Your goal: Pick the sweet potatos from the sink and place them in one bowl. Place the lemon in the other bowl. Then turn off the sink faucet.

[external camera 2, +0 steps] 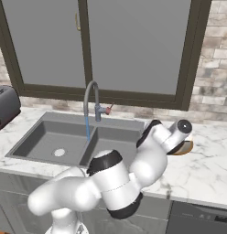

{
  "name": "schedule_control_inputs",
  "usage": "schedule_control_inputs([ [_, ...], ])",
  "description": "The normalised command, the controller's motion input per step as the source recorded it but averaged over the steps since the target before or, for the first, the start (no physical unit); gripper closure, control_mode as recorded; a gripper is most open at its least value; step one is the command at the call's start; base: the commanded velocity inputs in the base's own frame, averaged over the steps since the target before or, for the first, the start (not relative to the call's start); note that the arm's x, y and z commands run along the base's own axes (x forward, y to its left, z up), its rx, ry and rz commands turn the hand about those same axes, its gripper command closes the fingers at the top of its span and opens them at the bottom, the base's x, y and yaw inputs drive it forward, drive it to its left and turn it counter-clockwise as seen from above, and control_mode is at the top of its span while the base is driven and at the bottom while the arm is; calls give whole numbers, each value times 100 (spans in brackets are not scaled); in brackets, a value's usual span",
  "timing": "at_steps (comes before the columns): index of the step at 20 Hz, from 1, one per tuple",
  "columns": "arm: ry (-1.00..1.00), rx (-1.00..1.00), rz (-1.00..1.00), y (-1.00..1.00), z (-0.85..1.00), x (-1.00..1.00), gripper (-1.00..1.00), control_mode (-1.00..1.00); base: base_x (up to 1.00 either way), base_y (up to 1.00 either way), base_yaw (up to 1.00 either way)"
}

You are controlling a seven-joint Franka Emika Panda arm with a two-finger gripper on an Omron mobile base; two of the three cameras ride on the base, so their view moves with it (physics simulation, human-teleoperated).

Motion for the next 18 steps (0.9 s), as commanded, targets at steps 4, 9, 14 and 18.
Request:
schedule_control_inputs([
  [4, 4, 0, 0, 0, -21, 21, 100, -100, 0, 0, 0],
  [9, 6, 0, 0, 0, -25, 24, 100, -100, 0, 0, 0],
  [14, 2, 0, 0, -1, -6, 10, -100, -100, 0, 0, 0],
  [18, -1, 0, 0, -4, 0, -16, -100, -100, 0, 0, 0],
])
